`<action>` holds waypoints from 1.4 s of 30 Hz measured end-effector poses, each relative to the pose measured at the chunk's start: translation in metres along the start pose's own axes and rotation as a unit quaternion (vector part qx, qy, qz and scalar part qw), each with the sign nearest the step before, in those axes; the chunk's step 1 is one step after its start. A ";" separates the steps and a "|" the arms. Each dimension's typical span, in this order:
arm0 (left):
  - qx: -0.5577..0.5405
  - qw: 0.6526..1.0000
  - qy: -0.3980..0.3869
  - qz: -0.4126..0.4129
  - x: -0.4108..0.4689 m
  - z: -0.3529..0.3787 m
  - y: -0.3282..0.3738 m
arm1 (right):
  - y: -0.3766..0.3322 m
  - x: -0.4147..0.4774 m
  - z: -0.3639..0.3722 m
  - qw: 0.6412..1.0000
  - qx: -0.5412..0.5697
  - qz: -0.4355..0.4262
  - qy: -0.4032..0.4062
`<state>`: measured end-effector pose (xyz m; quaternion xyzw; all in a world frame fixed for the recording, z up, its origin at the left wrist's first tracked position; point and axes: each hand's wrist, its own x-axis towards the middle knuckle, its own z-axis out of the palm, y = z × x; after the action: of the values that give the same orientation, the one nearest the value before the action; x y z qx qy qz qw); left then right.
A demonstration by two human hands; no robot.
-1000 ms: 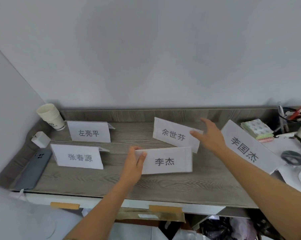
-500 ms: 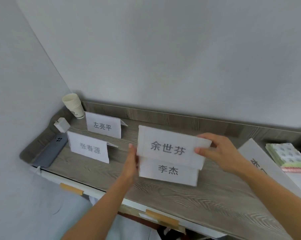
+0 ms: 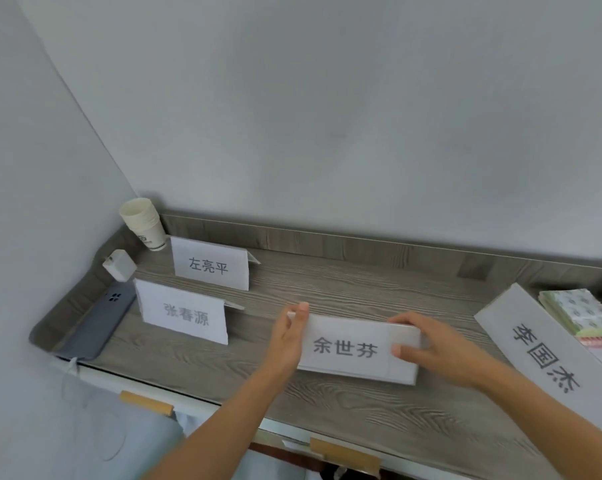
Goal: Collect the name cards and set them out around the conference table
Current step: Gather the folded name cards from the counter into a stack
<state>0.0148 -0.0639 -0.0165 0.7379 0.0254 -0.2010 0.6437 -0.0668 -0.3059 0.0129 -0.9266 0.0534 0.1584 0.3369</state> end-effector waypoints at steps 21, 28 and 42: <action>0.167 0.968 0.187 0.015 0.077 -0.284 -0.013 | -0.231 0.170 0.129 0.994 -0.060 -0.088 0.012; 0.198 0.927 0.171 0.269 0.033 -0.223 0.046 | -0.193 0.087 0.018 0.973 0.135 -0.094 0.160; 0.110 0.971 -0.070 0.200 -0.003 -0.038 0.002 | -0.026 -0.030 0.018 0.930 0.243 0.046 0.273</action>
<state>0.0228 -0.0274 -0.0104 0.7782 -0.1903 -0.1213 0.5861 -0.0945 -0.2743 0.0252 -0.8202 0.2225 -0.1037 0.5168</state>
